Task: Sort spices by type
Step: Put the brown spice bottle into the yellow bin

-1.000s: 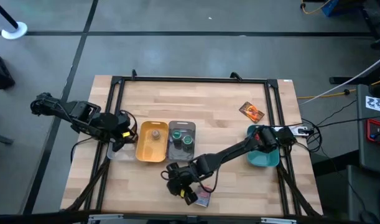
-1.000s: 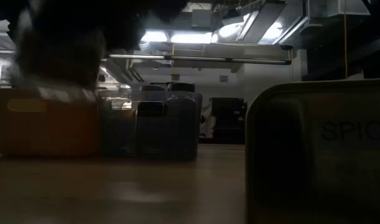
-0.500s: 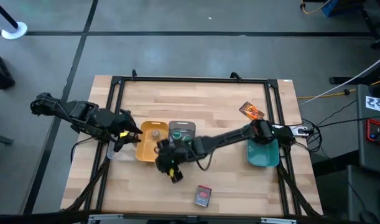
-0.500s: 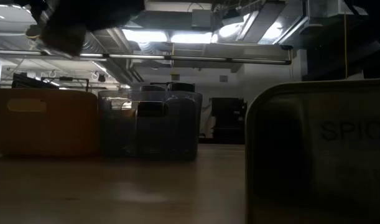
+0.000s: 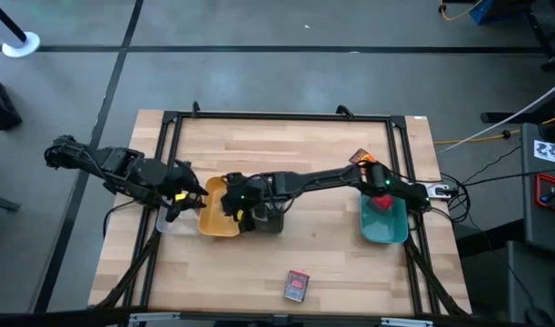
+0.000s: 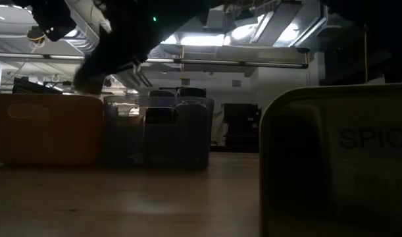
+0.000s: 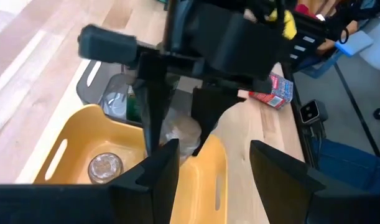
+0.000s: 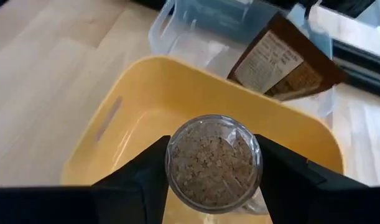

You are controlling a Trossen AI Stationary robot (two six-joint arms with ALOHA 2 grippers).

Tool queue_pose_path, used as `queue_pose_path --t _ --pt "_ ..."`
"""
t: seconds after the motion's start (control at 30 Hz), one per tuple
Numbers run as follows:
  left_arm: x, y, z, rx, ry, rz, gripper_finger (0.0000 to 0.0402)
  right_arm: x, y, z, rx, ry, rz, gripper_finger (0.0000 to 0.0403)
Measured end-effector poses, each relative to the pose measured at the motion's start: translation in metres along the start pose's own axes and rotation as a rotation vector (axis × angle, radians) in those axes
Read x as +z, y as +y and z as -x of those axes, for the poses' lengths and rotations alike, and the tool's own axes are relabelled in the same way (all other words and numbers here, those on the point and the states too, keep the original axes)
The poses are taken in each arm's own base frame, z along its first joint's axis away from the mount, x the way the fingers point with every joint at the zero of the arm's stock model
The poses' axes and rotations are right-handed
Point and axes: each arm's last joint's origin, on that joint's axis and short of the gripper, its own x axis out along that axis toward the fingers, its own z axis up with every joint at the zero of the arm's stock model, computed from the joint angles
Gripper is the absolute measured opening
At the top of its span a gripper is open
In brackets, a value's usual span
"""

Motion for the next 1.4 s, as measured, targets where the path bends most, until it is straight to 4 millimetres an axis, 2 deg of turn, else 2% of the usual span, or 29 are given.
queue_pose_path --t 0.17,0.63,0.83,1.4 --pt "0.000 0.000 0.000 0.000 0.001 -0.019 0.0180 -0.009 -0.004 -0.010 0.029 0.011 -0.009 0.0208" --pt "0.000 0.000 0.000 -0.001 -0.001 -0.018 0.0180 -0.034 0.003 -0.046 0.073 0.017 -0.012 0.0209" --pt "0.000 0.000 0.000 -0.001 -0.001 -0.018 0.0180 -0.039 0.005 -0.051 0.102 0.032 -0.028 0.0210" --pt "0.000 0.000 0.000 0.001 0.002 -0.034 0.0180 -0.039 0.005 -0.053 0.095 0.015 -0.063 0.0212"
